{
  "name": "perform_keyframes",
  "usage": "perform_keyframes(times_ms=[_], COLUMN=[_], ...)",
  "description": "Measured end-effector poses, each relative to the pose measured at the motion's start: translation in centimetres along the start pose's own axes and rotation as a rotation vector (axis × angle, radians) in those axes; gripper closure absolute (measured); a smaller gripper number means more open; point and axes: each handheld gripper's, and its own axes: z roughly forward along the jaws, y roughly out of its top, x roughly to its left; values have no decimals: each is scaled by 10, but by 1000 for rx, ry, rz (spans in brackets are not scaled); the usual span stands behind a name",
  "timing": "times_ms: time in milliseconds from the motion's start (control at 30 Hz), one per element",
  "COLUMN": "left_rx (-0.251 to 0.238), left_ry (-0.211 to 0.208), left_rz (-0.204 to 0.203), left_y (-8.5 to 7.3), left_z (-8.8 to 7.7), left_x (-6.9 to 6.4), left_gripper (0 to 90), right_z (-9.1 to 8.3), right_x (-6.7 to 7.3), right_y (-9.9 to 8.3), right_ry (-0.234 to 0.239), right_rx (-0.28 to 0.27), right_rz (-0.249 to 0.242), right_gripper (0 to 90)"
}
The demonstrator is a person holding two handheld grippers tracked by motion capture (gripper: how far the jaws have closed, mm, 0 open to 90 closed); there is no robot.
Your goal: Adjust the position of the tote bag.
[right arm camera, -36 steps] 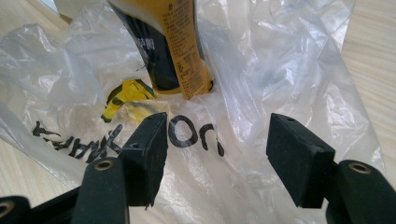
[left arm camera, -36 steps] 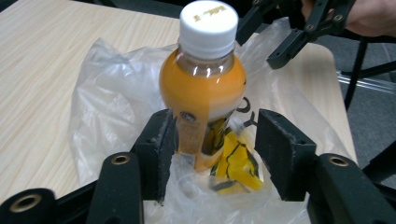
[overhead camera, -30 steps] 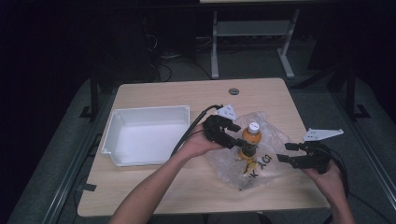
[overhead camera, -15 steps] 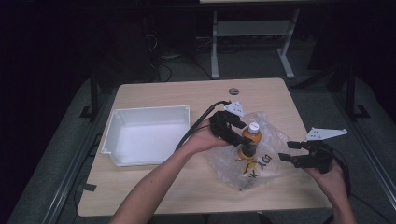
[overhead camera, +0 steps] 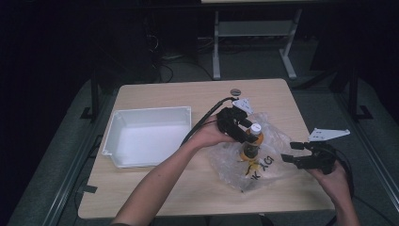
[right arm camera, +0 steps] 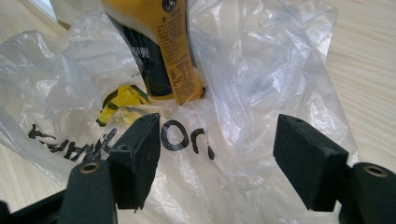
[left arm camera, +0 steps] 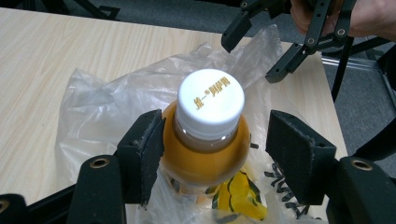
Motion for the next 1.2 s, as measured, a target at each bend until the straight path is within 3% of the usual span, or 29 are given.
perform_keyframes(times_ms=[233,533,700,867,1200], left_rx=[29,37,36,45,76], left_ry=[-7,2,-7,-6,1], left_rz=[12,40,30,54,81], left_y=[6,12,13,15,20], left_z=[5,5,5,3,3], left_x=[3,4,5,5,3], left_gripper=[412,498,525,566,587], right_z=[-1,-2,-2,-1,-4], right_x=[-1,-1,-1,1,1], right_y=[0,-1,-1,1,2], right_ry=[-1,-4,-5,-5,-5], right_rx=[-4,-1,-8,-4,-22], right_rz=[-2,-2,-8,-19,-21], right_gripper=[314,314,315,315,313])
